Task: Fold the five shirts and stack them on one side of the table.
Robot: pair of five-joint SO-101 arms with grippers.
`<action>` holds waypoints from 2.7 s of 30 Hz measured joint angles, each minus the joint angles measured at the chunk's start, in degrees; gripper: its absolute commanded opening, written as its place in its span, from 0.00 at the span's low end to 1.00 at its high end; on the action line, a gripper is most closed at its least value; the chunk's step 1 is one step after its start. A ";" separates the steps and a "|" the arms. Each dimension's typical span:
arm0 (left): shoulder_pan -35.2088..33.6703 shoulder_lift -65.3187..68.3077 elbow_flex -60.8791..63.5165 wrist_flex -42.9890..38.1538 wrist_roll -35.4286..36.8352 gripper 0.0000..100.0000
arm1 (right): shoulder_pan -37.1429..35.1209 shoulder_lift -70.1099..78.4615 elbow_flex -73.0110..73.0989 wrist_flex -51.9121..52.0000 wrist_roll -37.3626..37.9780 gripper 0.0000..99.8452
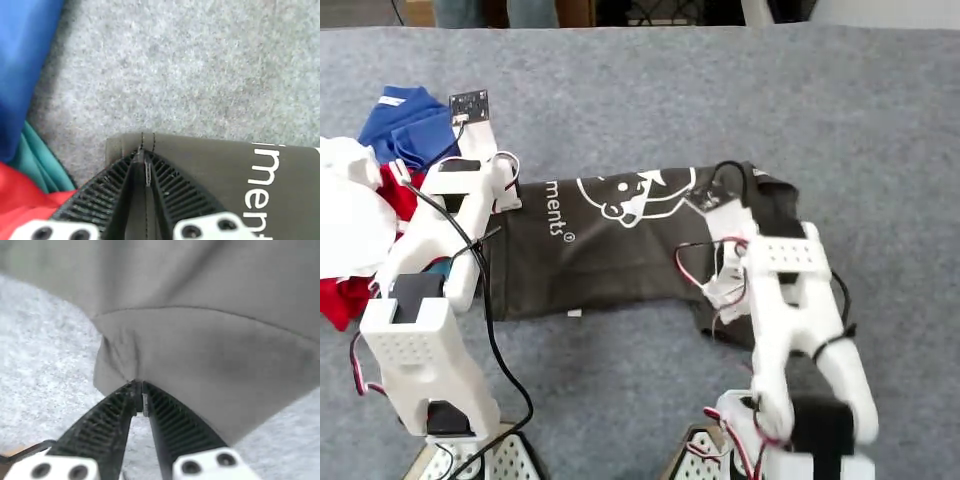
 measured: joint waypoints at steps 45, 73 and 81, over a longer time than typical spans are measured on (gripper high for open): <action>0.00 0.00 0.00 0.00 0.00 0.03 | 6.59 14.95 -8.88 -5.71 41.67 0.01; 0.00 0.00 0.00 0.00 0.00 0.03 | -1.32 53.19 -77.80 17.85 43.52 0.25; 0.00 0.00 0.00 0.00 0.00 0.03 | 1.32 53.19 -86.07 27.60 35.34 0.05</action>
